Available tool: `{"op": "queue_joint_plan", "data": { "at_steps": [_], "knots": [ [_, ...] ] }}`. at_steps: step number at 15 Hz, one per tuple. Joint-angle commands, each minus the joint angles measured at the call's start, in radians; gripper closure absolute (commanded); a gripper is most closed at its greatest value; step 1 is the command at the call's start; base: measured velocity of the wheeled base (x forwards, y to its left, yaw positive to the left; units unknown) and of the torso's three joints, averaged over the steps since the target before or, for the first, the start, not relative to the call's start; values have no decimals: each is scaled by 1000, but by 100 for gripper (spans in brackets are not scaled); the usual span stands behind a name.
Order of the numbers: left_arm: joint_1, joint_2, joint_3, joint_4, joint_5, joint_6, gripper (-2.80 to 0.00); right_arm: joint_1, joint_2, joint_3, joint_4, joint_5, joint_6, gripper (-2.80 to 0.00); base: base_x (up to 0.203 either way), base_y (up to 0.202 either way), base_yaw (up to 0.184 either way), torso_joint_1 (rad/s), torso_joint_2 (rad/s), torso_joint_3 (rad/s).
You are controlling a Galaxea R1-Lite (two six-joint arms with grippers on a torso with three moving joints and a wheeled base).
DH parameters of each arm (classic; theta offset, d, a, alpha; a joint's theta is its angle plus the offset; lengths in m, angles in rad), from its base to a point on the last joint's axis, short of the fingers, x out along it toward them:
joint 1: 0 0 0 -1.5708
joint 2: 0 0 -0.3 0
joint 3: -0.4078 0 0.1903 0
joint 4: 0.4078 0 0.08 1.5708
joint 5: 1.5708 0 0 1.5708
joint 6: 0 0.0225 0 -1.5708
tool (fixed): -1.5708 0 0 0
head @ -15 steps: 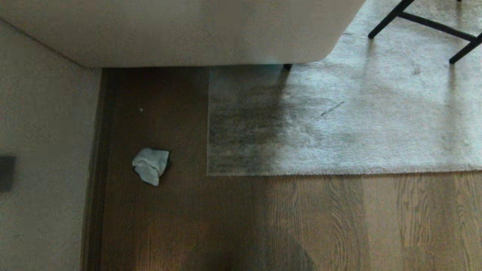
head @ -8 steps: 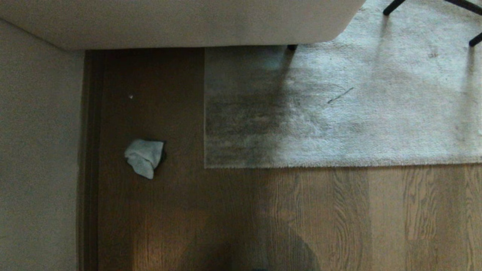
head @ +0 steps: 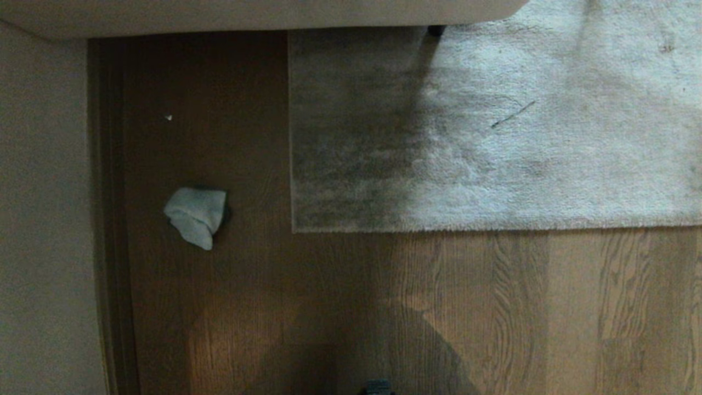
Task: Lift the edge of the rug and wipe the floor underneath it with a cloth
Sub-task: Pick up the rag
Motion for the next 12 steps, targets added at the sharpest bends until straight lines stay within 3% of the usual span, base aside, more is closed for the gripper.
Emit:
{"op": "queue_joint_plan", "data": {
  "at_steps": [1, 12],
  "knots": [
    [0, 0, 0, 0, 0, -1, 0, 0, 0, 0, 0, -1, 1, 0, 0, 0, 0, 6, 5, -194],
    [0, 0, 0, 0, 0, -1, 0, 0, 0, 0, -1, -1, 1, 0, 0, 0, 0, 3, 2, -194]
  ]
}}
